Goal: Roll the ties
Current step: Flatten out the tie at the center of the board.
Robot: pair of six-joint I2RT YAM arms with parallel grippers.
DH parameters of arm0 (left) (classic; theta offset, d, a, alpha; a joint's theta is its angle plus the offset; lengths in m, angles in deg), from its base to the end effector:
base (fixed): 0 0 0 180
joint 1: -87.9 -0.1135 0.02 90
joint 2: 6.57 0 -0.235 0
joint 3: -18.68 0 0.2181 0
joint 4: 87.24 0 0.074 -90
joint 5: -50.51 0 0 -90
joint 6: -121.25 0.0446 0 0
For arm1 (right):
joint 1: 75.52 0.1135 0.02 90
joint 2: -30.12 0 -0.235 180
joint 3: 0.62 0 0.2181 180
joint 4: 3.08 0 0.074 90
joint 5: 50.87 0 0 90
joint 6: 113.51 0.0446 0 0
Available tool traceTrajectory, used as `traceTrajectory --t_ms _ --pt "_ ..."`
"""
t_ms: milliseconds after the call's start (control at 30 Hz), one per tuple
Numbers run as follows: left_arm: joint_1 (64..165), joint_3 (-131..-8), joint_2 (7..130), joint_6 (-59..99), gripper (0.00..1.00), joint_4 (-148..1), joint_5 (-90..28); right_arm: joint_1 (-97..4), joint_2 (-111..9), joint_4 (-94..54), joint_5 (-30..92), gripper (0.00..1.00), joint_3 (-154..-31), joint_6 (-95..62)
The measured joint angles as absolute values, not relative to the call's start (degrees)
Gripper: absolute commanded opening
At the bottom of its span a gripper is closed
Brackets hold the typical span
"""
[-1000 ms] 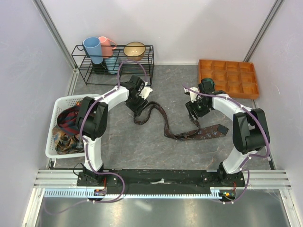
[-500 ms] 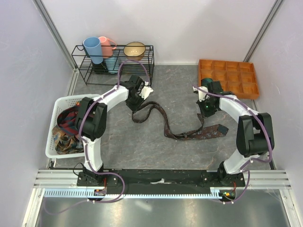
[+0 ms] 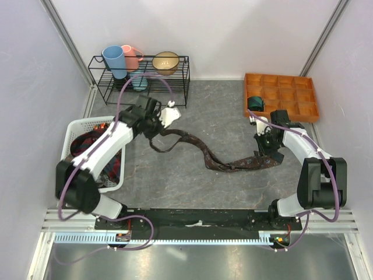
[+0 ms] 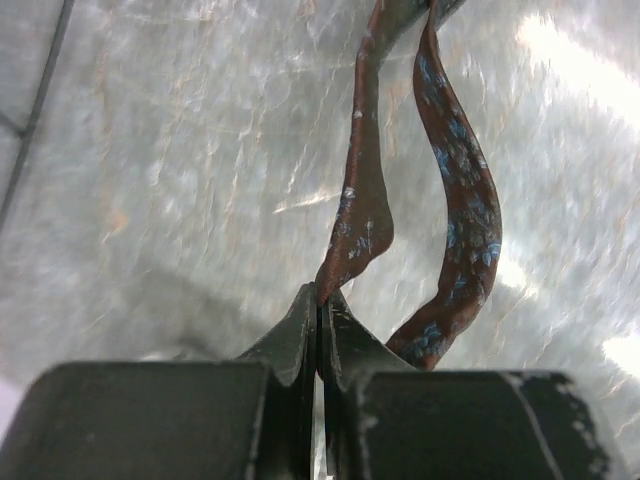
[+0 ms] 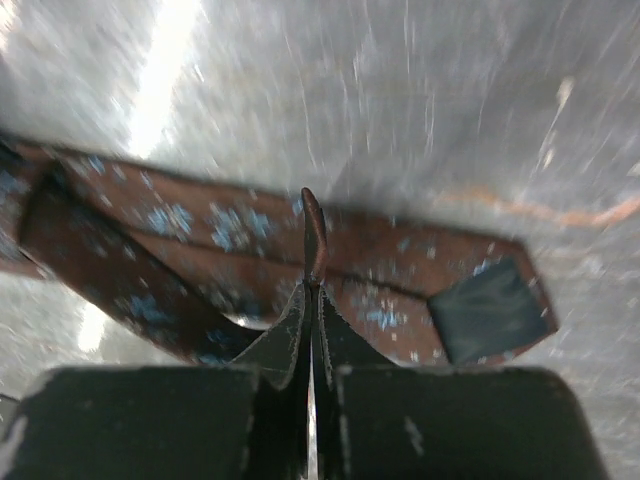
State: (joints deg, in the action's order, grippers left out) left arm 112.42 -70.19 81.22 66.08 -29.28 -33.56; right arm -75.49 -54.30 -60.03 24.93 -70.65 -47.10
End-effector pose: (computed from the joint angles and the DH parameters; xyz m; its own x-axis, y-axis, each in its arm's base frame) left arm 0.2653 -0.1261 0.2533 -0.3604 0.7888 -0.4979 0.8162 0.5251 0.2410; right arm 0.2459 0.0111 0.1821 -0.8366 -0.3884 -0.3862 -0.4515 0.8882 0.0849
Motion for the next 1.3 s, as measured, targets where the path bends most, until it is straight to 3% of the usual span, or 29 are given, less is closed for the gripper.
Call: traceTrajectory --t_ms 167,333,467,533,567,667,700,867,900,933,1000,1133,1300 --pt "112.4 -58.0 68.5 74.3 0.02 -29.5 -36.6 -78.1 -54.3 -61.3 25.0 0.0 -68.6 -49.6" --pt "112.4 -44.4 63.7 81.1 0.32 -31.1 -41.3 -79.6 -54.4 -61.8 25.0 0.01 -68.5 -51.9" --pt "112.4 -39.6 62.5 84.2 0.36 -31.2 -41.9 -80.4 -54.4 -62.8 25.0 0.08 -68.4 -53.9" --pt "112.4 -39.1 61.0 85.6 0.39 -30.5 -40.1 -81.0 -54.4 -63.4 24.9 0.13 -68.4 -54.9" --pt "112.4 -39.1 59.5 86.4 0.4 -30.1 -38.7 -81.5 -54.4 -63.8 24.8 0.21 -68.4 -55.4" --pt "112.4 -39.1 54.8 88.0 0.61 -29.2 -34.9 -83.7 -54.4 -64.9 24.6 0.38 -68.4 -57.0" --pt "112.4 -39.1 53.7 88.2 0.74 -29.0 -34.0 -84.6 -54.4 -65.3 24.3 0.41 -68.4 -57.6" --pt "114.1 -44.8 58.8 85.7 0.86 -26.8 -30.0 -88.3 -54.4 -68.9 21.7 0.58 -70.5 -59.3" --pt "114.8 -47.1 62.0 84.4 0.96 -26.8 -29.5 -88.6 -54.5 -69.7 20.8 0.61 -71.7 -59.5" --pt "115.5 -49.5 65.7 83.2 1.0 -26.9 -28.9 -88.8 -54.7 -70.2 19.7 0.64 -73.0 -59.5" --pt "116.4 -53.4 72.1 81.6 1.0 -27.2 -27.9 -88.9 -55.3 -70.7 17.9 0.71 -75.1 -59.4" --pt "117.0 -56.1 80.6 79.7 1.0 -27.7 -27.0 -88.8 -58.1 -71.8 14.7 0.69 -77.6 -59.3" --pt "117.6 -57.4 88.0 78.8 0.79 -27.7 -27.5 -88.8 -64.9 -72.1 13.8 0.59 -77.9 -59.1"
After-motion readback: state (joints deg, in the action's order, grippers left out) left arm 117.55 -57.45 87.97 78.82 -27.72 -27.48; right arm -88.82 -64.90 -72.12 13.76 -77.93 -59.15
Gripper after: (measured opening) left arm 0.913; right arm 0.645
